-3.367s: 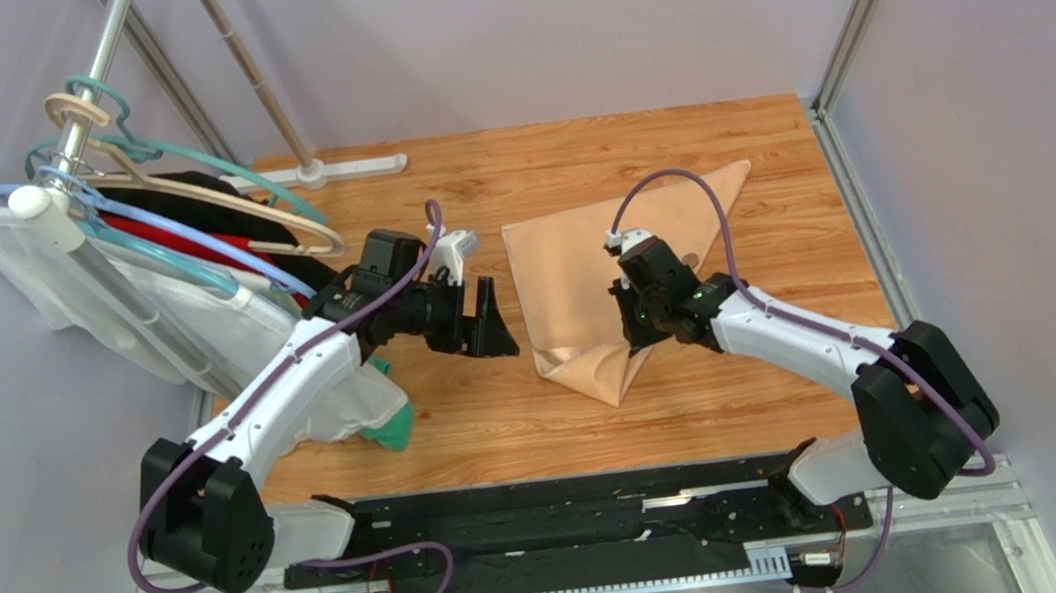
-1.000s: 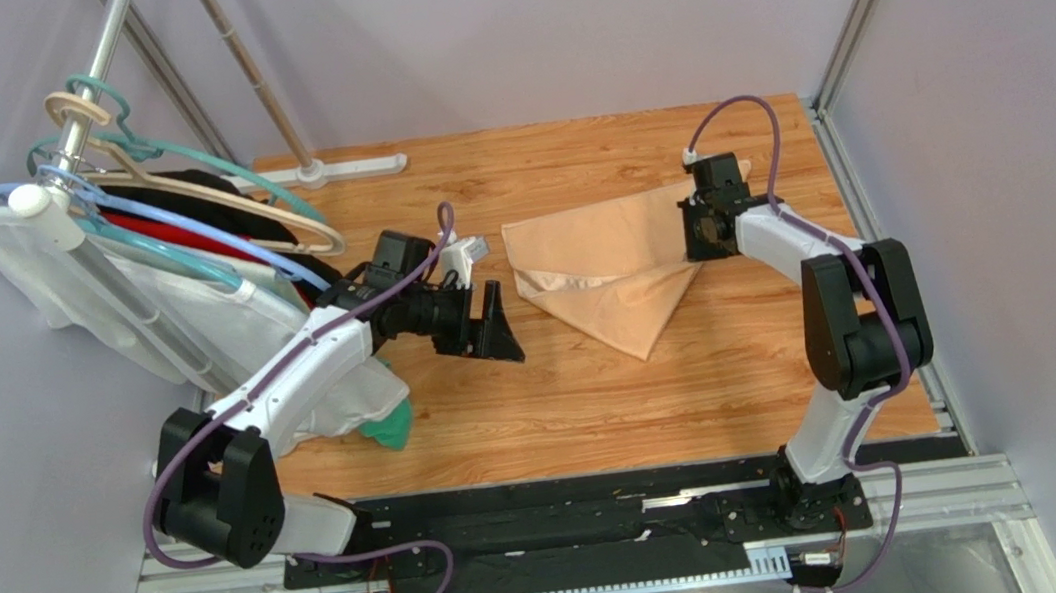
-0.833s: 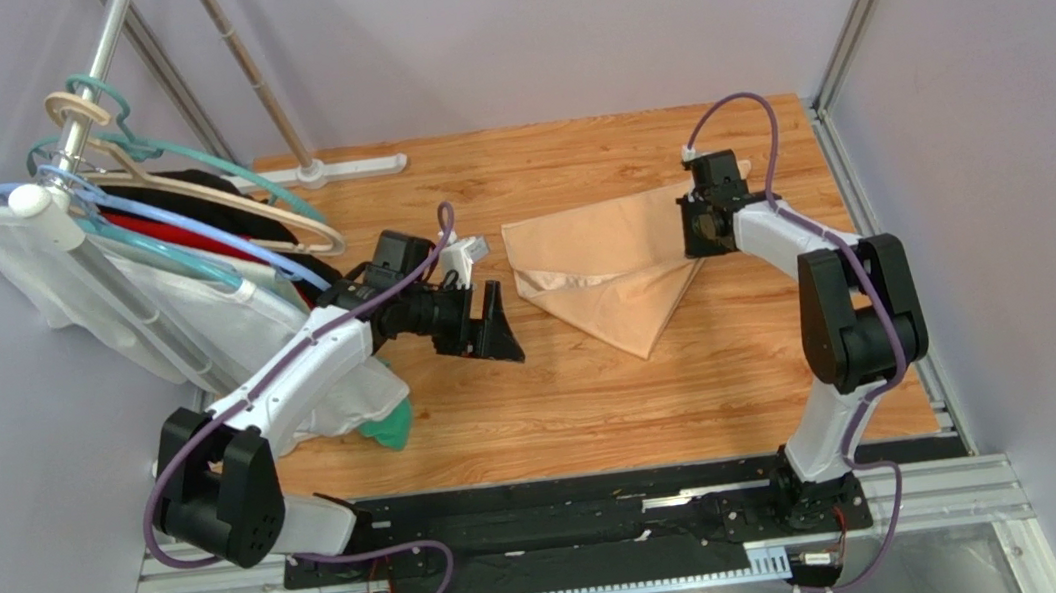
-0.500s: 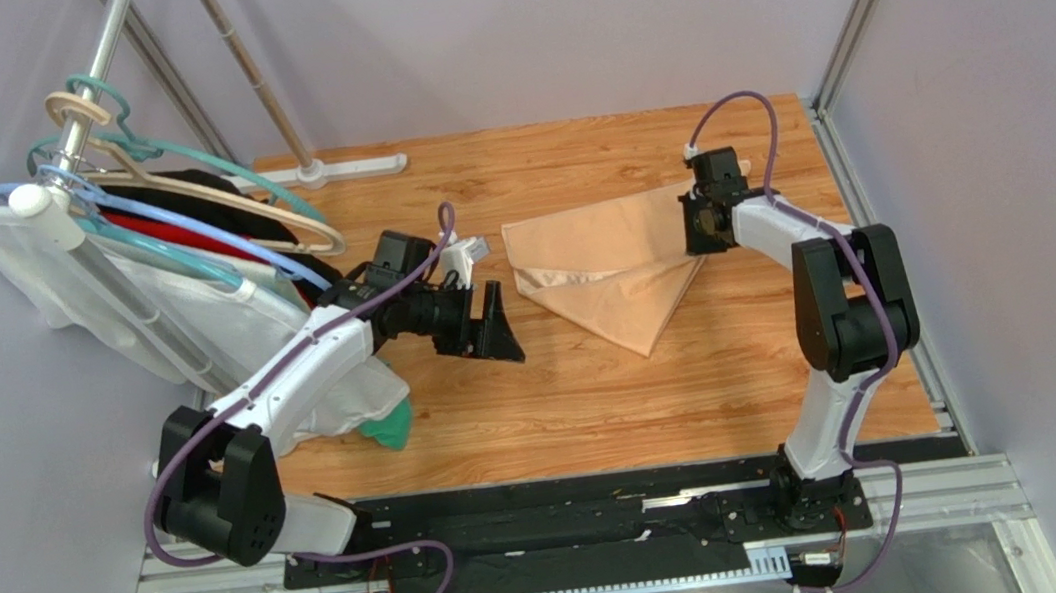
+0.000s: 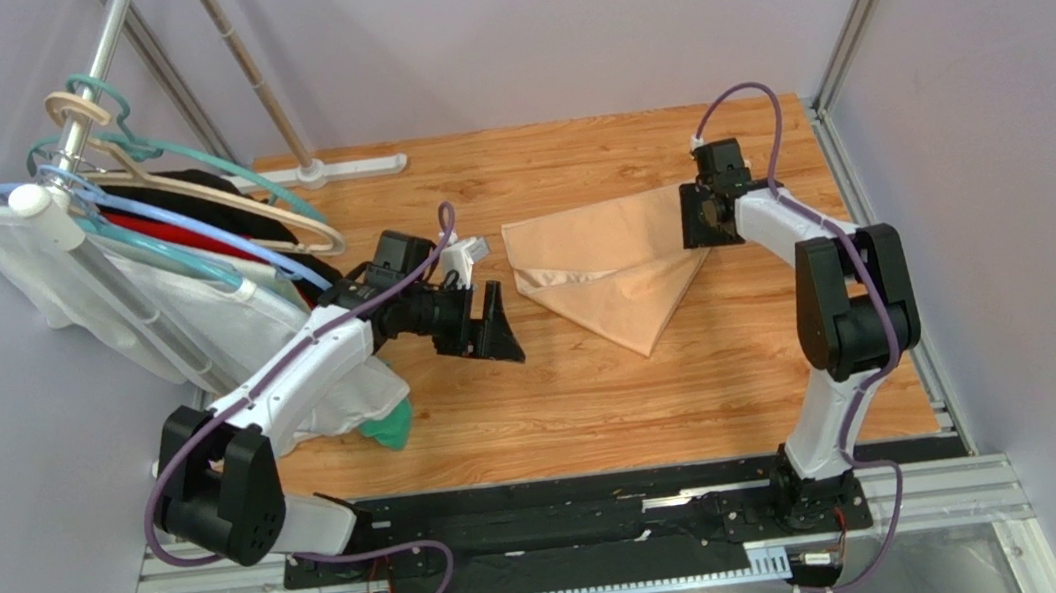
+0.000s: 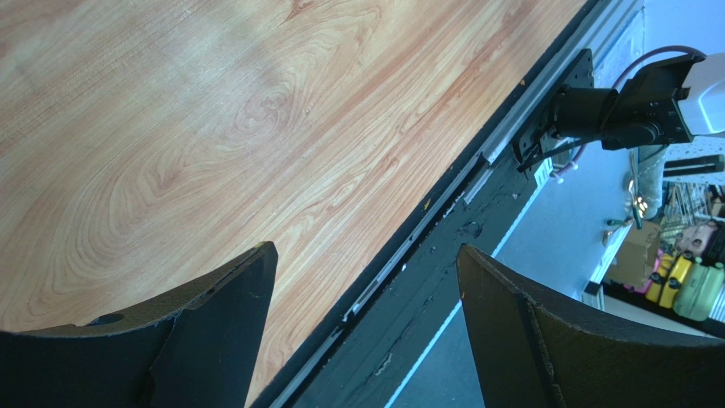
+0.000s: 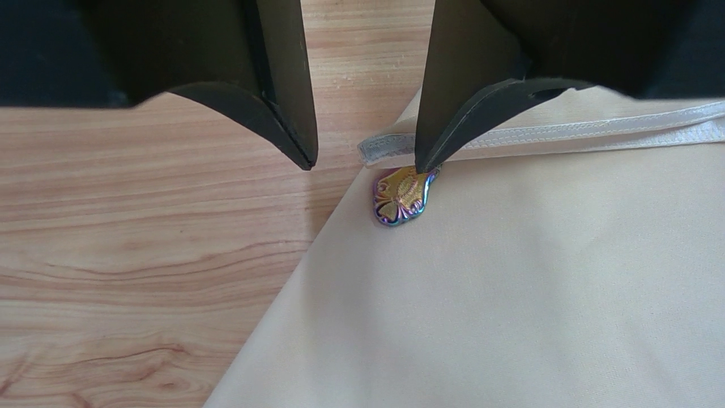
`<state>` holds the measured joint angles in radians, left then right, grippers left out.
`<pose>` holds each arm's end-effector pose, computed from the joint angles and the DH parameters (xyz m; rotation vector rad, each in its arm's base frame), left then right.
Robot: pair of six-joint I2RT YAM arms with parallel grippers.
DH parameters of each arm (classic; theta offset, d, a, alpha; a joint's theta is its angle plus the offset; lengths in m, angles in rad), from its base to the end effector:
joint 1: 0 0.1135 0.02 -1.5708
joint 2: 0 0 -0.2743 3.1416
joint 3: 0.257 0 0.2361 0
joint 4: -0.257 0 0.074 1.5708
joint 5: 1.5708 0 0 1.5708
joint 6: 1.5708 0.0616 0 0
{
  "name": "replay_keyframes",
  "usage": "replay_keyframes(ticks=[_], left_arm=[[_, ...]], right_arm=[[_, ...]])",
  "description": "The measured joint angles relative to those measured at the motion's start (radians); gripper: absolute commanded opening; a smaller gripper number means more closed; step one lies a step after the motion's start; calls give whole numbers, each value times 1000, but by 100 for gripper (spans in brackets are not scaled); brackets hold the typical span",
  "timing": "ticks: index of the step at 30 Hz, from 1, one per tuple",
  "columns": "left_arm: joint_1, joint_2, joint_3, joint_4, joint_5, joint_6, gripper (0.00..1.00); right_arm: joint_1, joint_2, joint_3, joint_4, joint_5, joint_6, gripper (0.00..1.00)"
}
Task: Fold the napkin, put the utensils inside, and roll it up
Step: Fold the napkin
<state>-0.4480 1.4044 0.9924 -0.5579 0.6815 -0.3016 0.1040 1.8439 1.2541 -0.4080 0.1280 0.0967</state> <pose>0.2326 -0.1548 0.2471 0.4745 2.5692 -1.1515 0.3891 0.0327 0.1870 0.0390 2.5581 -0.0876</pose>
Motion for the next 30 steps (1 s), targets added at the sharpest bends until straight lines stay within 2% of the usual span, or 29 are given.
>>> replay_keyframes(ticks=[4, 8, 11, 14, 18, 25, 30], left_arm=[[0, 0, 0, 0, 2, 0, 87], [0, 0, 0, 0, 3, 0, 87], [0, 0, 0, 0, 3, 0, 87], [0, 0, 0, 0, 4, 0, 87], [0, 0, 0, 1, 10, 0, 87], [0, 0, 0, 1, 10, 0, 87], [0, 2, 0, 1, 11, 0, 87]], right_arm=[[1, -45, 2, -34, 9, -1, 50], [31, -180, -19, -31, -23, -4, 51], [103, -290, -56, -7, -84, -19, 51], [195, -322, -84, 47, -180, -45, 50], [262, -247, -95, 108, -322, -65, 49], [330, -16, -16, 123, -463, -119, 48], [362, 50, 15, 144, -574, -158, 49]])
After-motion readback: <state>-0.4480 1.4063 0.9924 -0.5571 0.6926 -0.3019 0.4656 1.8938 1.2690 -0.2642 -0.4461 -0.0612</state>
